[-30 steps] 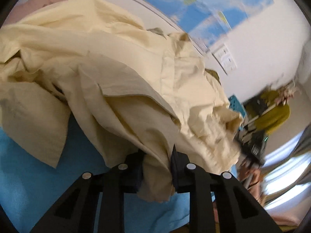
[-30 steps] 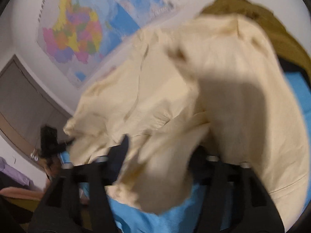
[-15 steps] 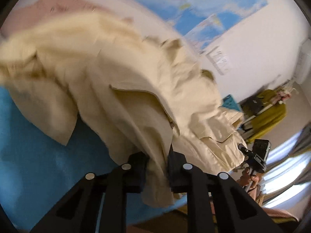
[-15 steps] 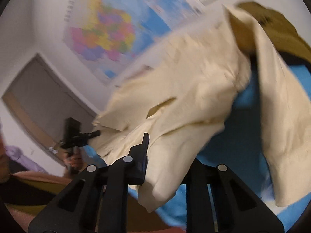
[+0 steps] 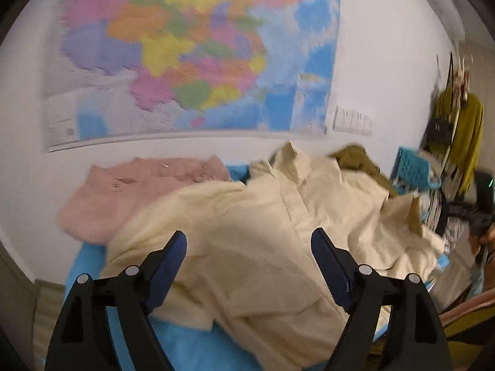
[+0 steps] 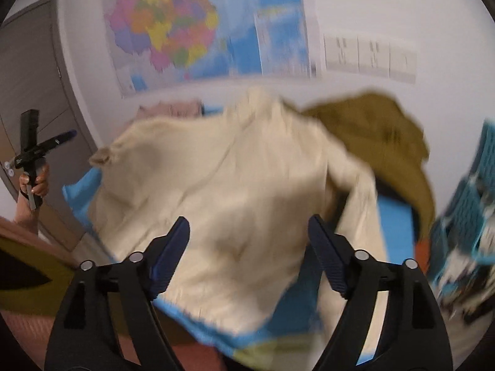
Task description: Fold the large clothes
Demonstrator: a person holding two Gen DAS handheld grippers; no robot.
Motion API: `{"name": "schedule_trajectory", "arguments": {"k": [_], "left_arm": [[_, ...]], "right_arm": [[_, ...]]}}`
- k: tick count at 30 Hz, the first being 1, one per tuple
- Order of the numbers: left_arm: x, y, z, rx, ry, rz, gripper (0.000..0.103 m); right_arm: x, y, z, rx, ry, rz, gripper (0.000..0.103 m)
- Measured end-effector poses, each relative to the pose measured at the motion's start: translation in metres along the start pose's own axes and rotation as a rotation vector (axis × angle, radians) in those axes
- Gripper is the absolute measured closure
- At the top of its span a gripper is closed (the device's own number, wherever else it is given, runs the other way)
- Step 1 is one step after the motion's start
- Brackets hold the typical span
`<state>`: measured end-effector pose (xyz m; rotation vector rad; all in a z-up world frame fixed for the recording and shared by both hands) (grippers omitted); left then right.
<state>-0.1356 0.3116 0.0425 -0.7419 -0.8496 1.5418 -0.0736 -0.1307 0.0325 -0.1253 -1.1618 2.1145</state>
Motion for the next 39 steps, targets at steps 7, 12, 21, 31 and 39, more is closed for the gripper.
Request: {"name": "schedule_trajectory", "arguments": {"k": [7, 12, 21, 31, 39], "left_arm": [[-0.056, -0.001, -0.164, 0.2, -0.092, -0.26, 0.032], [-0.063, -0.012, -0.243, 0.267, -0.209, -0.336, 0.039], [-0.035, -0.054, -0.288, 0.216, -0.255, -0.304, 0.049], [-0.024, -0.076, -0.29, 0.161, -0.222, -0.23, 0.045], [-0.061, -0.07, -0.273, 0.149, -0.161, -0.249, 0.037]], "right_arm": [[-0.012, -0.061, -0.156, 0.113, 0.136, 0.143, 0.023], [-0.039, -0.075, -0.254, 0.27, 0.231, 0.207, 0.047], [-0.052, -0.127, -0.259, 0.171, 0.201, 0.189, 0.101], [-0.092, -0.139, -0.292, 0.135, 0.196, 0.057, 0.102], [-0.098, -0.147, -0.315, 0.154, 0.272, 0.124, 0.102]]}}
Point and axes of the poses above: each gripper's, at about its wrist camera, not at the fingertips, and z roughly against the way its jaws point, x to its left, y to its underside, the point moved 8 cm from there along -z, roughly the way its jaws point, and after that the axes turned 9 degrees about -y, right-handed, at the moved point
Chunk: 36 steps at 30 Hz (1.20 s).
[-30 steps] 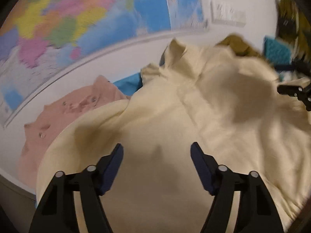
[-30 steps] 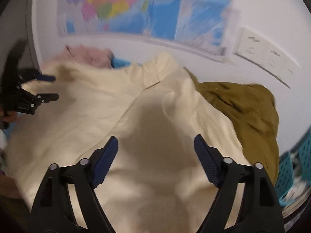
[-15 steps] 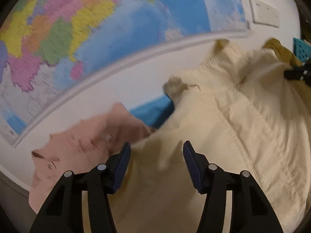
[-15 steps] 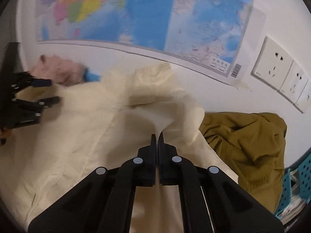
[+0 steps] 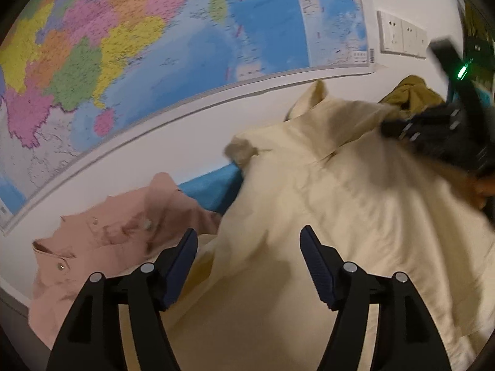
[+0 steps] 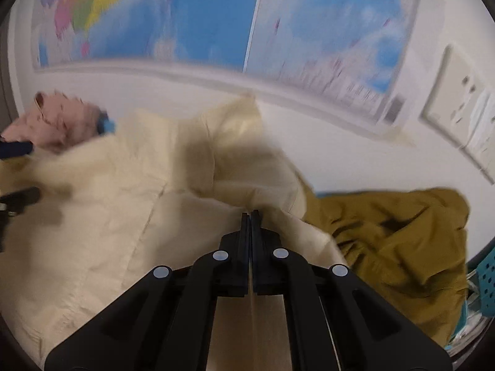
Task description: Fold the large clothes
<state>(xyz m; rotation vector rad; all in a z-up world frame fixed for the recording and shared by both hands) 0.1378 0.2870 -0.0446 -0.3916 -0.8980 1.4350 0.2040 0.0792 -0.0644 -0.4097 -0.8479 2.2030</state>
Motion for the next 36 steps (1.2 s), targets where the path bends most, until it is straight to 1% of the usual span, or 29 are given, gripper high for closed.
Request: {"name": "schedule_trajectory", "arguments": {"k": [1, 2, 3, 4, 5, 6, 7, 8, 9, 10, 11, 13, 14, 15, 16, 17, 18, 19, 21, 23, 25, 27, 28, 30, 31, 32, 33, 35, 36], "left_arm": [[-0.005, 0.001, 0.003, -0.002, 0.017, 0.0, 0.037], [-0.011, 0.002, 0.007, -0.002, 0.045, -0.003, 0.037], [-0.016, 0.002, 0.011, -0.002, 0.057, -0.005, 0.037], [-0.019, 0.002, 0.015, -0.006, 0.06, -0.011, 0.037], [-0.025, 0.002, 0.021, -0.018, 0.066, -0.024, 0.037], [-0.032, 0.002, 0.027, -0.027, 0.085, -0.034, 0.035], [-0.038, 0.002, 0.032, -0.033, 0.106, -0.044, 0.032], [-0.044, 0.002, 0.037, -0.037, 0.116, -0.053, 0.031], [-0.052, 0.002, 0.041, -0.039, 0.131, -0.067, 0.031], [-0.064, 0.002, 0.045, -0.033, 0.161, -0.087, 0.03], [-0.072, 0.001, 0.046, -0.029, 0.181, -0.1, 0.03], [-0.088, 0.002, 0.048, -0.019, 0.223, -0.12, 0.03], [-0.1, 0.003, 0.048, -0.01, 0.246, -0.134, 0.03], [-0.109, 0.003, 0.047, -0.007, 0.253, -0.142, 0.03], [-0.116, 0.002, 0.046, -0.004, 0.256, -0.151, 0.03], [-0.126, 0.001, 0.045, 0.006, 0.269, -0.161, 0.03], [-0.131, 0.0, 0.044, 0.014, 0.278, -0.162, 0.03], [-0.134, -0.001, 0.043, 0.018, 0.284, -0.161, 0.03], [-0.144, -0.005, 0.042, 0.024, 0.293, -0.164, 0.03], [-0.153, -0.008, 0.043, 0.026, 0.3, -0.162, 0.03], [-0.158, -0.01, 0.046, 0.023, 0.311, -0.164, 0.03], [-0.164, -0.01, 0.049, 0.016, 0.321, -0.175, 0.03], [-0.167, -0.01, 0.049, 0.015, 0.324, -0.18, 0.03], [-0.171, -0.01, 0.051, 0.018, 0.332, -0.184, 0.03], [-0.173, -0.01, 0.051, 0.019, 0.335, -0.185, 0.03], [-0.174, -0.01, 0.052, 0.019, 0.335, -0.184, 0.03], [-0.176, -0.011, 0.053, 0.02, 0.344, -0.182, 0.03], [-0.18, -0.013, 0.057, 0.021, 0.37, -0.18, 0.03], [-0.184, -0.015, 0.058, 0.018, 0.382, -0.181, 0.03]], "right_arm": [[0.001, 0.001, -0.002, 0.013, 0.0, 0.007, 0.101], [0.0, 0.001, 0.005, 0.013, -0.006, 0.003, 0.096], [0.0, -0.001, 0.019, 0.001, -0.043, -0.013, 0.081], [0.0, -0.002, 0.032, -0.013, -0.076, -0.022, 0.069], [-0.004, -0.001, 0.064, -0.058, -0.08, -0.022, 0.038], [-0.007, 0.0, 0.083, -0.092, -0.058, -0.022, 0.018], [-0.015, 0.007, 0.121, -0.157, -0.045, -0.027, 0.018], [-0.019, 0.014, 0.142, -0.191, -0.051, -0.034, 0.019], [-0.029, 0.029, 0.169, -0.221, -0.058, -0.06, 0.018], [-0.038, 0.041, 0.184, -0.229, -0.054, -0.09, 0.017], [-0.054, 0.067, 0.204, -0.225, -0.045, -0.145, 0.016], [-0.077, 0.126, 0.219, -0.162, -0.068, -0.252, 0.013], [-0.082, 0.147, 0.217, -0.126, -0.056, -0.282, 0.013], [-0.089, 0.18, 0.217, -0.076, -0.046, -0.324, 0.013], [-0.091, 0.198, 0.216, -0.053, -0.054, -0.354, 0.013], [-0.092, 0.221, 0.218, -0.032, -0.089, -0.401, 0.013], [-0.09, 0.241, 0.221, -0.017, -0.129, -0.438, 0.011], [-0.087, 0.254, 0.223, -0.009, -0.129, -0.447, 0.01], [-0.093, 0.271, 0.233, -0.029, -0.071, -0.48, 0.006], [-0.11, 0.29, 0.239, -0.057, -0.066, -0.6, 0.007], [-0.131, 0.31, 0.247, -0.068, -0.042, -0.705, 0.012], [-0.129, 0.315, 0.247, -0.044, -0.055, -0.681, 0.019], [-0.123, 0.316, 0.243, -0.003, -0.048, -0.632, 0.026], [-0.109, 0.315, 0.228, 0.072, -0.07, -0.55, 0.07], [-0.105, 0.315, 0.223, 0.091, -0.065, -0.537, 0.076], [-0.104, 0.314, 0.222, 0.093, -0.052, -0.523, 0.093], [-0.105, 0.306, 0.226, 0.076, -0.057, -0.516, 0.094], [-0.121, 0.291, 0.25, 0.011, -0.006, -0.524, 0.096], [-0.136, 0.278, 0.27, -0.047, 0.022, -0.542, 0.097]]}}
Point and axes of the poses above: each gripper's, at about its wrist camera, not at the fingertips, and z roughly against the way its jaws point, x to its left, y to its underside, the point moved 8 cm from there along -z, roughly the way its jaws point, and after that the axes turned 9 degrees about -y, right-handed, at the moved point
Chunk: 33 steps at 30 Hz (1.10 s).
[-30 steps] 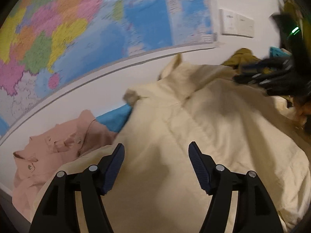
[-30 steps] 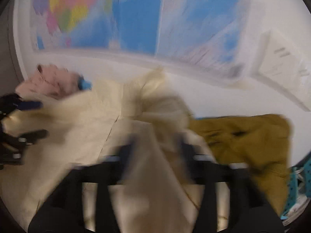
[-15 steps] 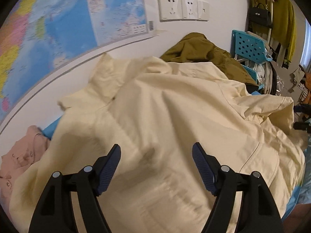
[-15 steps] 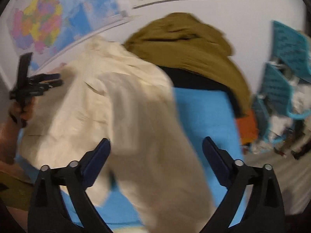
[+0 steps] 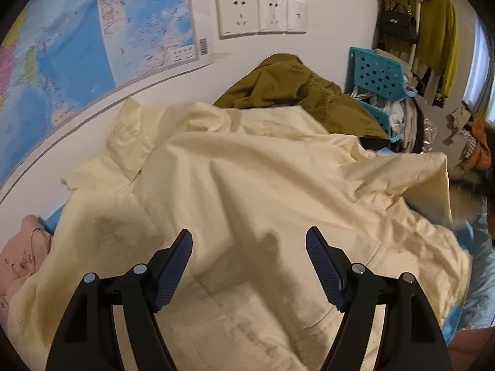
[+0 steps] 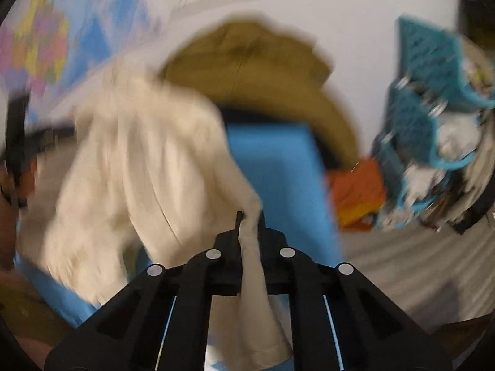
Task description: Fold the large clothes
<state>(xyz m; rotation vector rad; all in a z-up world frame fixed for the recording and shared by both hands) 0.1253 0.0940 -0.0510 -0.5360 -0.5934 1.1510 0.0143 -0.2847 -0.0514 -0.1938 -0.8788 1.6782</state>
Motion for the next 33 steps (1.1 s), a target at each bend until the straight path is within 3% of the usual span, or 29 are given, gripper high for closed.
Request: {"name": "schedule_trajectory", "arguments": {"k": [3, 5, 10, 14, 16, 19, 22, 27, 33], "left_arm": [[-0.014, -0.013, -0.003, -0.004, 0.035, -0.012, 0.03], [-0.028, -0.026, -0.013, 0.005, 0.081, -0.011, 0.034], [-0.056, -0.051, -0.05, 0.037, 0.107, -0.02, 0.052], [-0.067, -0.064, -0.079, 0.073, 0.113, -0.003, 0.054], [-0.069, -0.067, -0.084, 0.079, 0.103, -0.009, 0.054], [-0.047, -0.067, -0.068, 0.066, 0.164, 0.064, 0.054], [-0.002, -0.058, -0.04, 0.008, 0.096, 0.119, 0.051], [0.09, -0.009, 0.009, -0.041, 0.041, 0.268, 0.05], [0.127, 0.044, 0.037, -0.046, 0.063, 0.319, 0.047]], "right_arm": [[-0.007, -0.061, 0.061, -0.173, -0.034, -0.046, 0.097], [0.007, -0.093, 0.088, -0.233, -0.044, -0.01, 0.097], [0.093, -0.13, 0.106, -0.228, -0.153, 0.173, 0.097], [0.165, -0.13, 0.103, -0.189, -0.266, 0.291, 0.097], [0.204, -0.126, 0.089, -0.151, -0.314, 0.357, 0.097], [0.25, -0.121, 0.061, -0.083, -0.373, 0.438, 0.097], [0.289, -0.115, 0.026, -0.003, -0.426, 0.49, 0.097], [0.334, -0.107, -0.052, 0.139, -0.486, 0.513, 0.096], [0.357, -0.094, -0.131, 0.269, -0.467, 0.443, 0.094]]}}
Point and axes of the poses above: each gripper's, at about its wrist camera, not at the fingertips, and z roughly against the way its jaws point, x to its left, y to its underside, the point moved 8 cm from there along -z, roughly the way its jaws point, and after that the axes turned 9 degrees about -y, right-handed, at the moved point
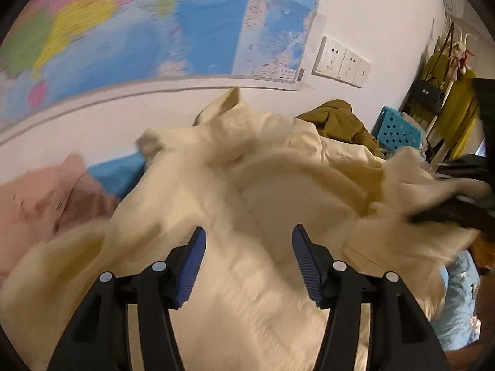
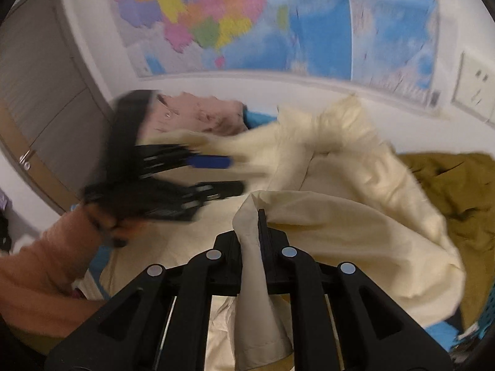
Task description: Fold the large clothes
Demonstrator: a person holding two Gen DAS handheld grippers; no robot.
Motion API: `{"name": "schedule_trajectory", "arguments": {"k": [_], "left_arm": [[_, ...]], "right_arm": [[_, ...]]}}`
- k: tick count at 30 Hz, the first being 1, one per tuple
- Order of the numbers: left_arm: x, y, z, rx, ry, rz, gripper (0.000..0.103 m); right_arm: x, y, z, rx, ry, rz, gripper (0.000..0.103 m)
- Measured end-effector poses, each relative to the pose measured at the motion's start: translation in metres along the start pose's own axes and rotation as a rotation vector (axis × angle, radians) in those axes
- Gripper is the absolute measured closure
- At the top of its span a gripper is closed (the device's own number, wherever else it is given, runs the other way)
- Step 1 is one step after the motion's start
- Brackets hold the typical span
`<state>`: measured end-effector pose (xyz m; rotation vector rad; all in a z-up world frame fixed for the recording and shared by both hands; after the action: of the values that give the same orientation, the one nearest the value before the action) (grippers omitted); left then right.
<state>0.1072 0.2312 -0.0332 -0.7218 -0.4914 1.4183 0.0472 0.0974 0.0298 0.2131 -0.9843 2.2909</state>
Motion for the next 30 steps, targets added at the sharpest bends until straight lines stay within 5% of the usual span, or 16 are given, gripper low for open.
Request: {"name": "schedule_trajectory", "arguments": {"k": [7, 13, 14, 15, 16, 19, 22, 27, 30], "left_arm": [[0.008, 0.028, 0.016, 0.01, 0.128, 0.045, 0.034], [0.007, 0.045, 0.019, 0.018, 0.107, 0.014, 0.033], [0.007, 0.046, 0.019, 0.016, 0.105, 0.013, 0.033], [0.006, 0.047, 0.019, 0.015, 0.108, 0.014, 0.033], [0.004, 0.047, 0.019, 0.017, 0.111, 0.012, 0.032], [-0.002, 0.049, 0.017, 0.019, 0.099, -0.006, 0.031], [-0.01, 0.048, 0.017, 0.019, 0.124, -0.023, 0.03], [-0.016, 0.049, 0.024, 0.016, 0.163, -0.027, 0.024], [-0.017, 0.051, 0.034, 0.009, 0.208, -0.024, 0.022]], "right_arm": [[-0.015, -0.004, -0.025, 0.031, -0.011, -0.135, 0.087], [-0.006, -0.001, -0.026, 0.09, 0.116, -0.007, 0.075], [-0.002, -0.001, -0.028, 0.11, 0.155, 0.036, 0.069], [0.002, -0.001, -0.028, 0.116, 0.182, 0.07, 0.039], [0.007, -0.004, -0.026, 0.095, 0.215, 0.116, 0.031], [0.023, -0.004, -0.024, 0.107, 0.214, 0.176, 0.043], [0.029, -0.011, -0.008, 0.04, 0.205, 0.186, 0.015], [0.01, -0.01, 0.034, -0.096, 0.188, 0.13, 0.013], [-0.036, 0.01, 0.059, -0.144, 0.307, 0.052, 0.012]]}}
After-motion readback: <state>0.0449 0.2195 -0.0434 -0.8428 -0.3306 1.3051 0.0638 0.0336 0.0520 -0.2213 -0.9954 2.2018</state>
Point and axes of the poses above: each gripper's, at about its wrist camera, not at the fingertips, and z roughly against the way its jaws point, x to its left, y to its underside, the point moved 8 cm from there along -z, roughly the way its jaws point, and after that the axes turned 9 degrees about -y, right-handed, at the moved point
